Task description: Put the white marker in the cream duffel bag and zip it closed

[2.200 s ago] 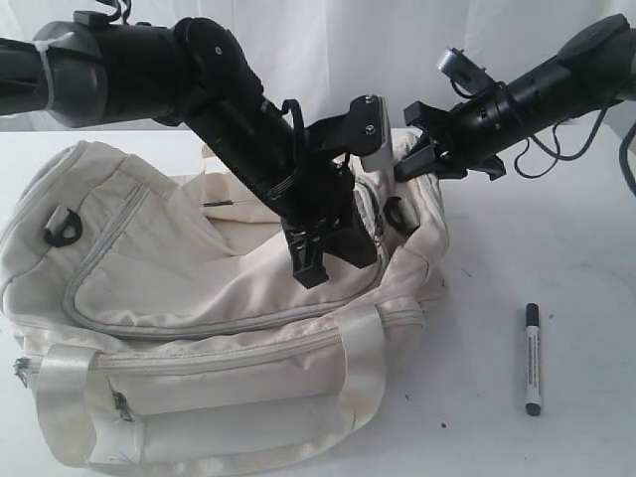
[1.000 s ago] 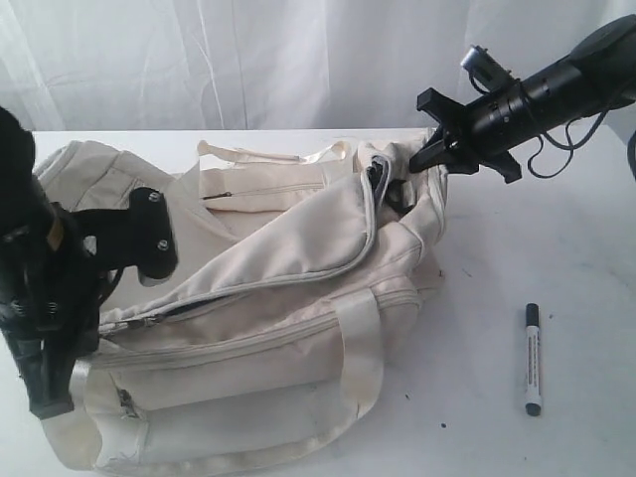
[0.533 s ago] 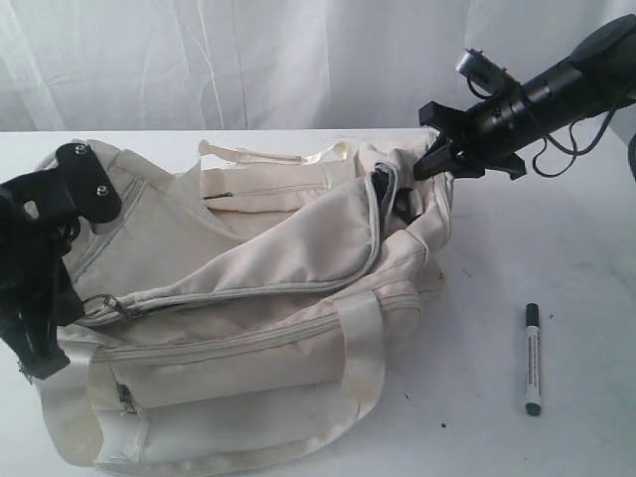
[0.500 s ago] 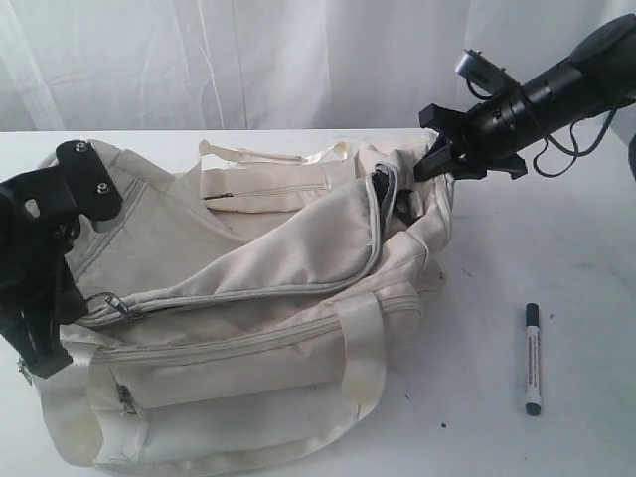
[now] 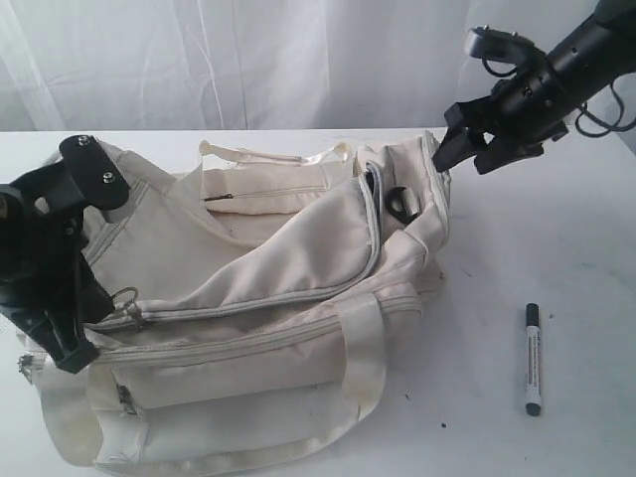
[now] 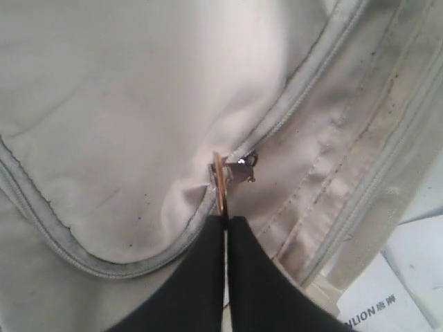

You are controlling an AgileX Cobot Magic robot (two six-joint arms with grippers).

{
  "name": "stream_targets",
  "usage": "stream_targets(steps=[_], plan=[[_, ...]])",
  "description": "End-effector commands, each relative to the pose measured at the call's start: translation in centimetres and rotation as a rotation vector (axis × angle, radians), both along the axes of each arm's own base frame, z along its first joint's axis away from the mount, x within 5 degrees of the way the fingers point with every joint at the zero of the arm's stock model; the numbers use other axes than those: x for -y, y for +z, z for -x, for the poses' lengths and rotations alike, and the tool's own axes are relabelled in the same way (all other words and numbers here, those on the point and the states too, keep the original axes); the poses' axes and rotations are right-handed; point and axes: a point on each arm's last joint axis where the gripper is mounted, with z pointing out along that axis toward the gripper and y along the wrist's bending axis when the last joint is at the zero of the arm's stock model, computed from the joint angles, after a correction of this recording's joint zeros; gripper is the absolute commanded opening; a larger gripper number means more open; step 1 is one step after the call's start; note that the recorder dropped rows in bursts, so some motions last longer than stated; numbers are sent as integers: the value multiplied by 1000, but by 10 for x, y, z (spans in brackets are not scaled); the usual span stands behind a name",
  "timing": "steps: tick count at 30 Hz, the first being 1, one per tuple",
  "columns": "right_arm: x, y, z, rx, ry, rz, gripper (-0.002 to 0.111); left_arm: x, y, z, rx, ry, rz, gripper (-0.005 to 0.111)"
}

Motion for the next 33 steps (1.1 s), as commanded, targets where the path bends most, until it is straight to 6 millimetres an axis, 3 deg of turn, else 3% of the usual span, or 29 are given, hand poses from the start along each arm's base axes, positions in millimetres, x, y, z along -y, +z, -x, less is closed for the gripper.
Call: stream_targets(steps=[1,5,11,15,20,28,33], plan=[[6,21,14,-19,39,38,66,1,1,4,-22,15,35,0],[-10,40,28,-5,114,30,66,1,0,5,-34,18,46,0],[-64,60,47,131,398,72,66,3,1,5,-49,51,82,0],[-92,40,57,158,574,112,66,3,1,5,-63,102,103,0],[-106,12,65,131,612,116,66,3,0,6,-84,148,119,0],[-146,-17,100,109,859,123,66,3,1,6,-94,203,143,0],[-162,-30,108,161,889,180,66,3,1,6,-96,217,149,0]])
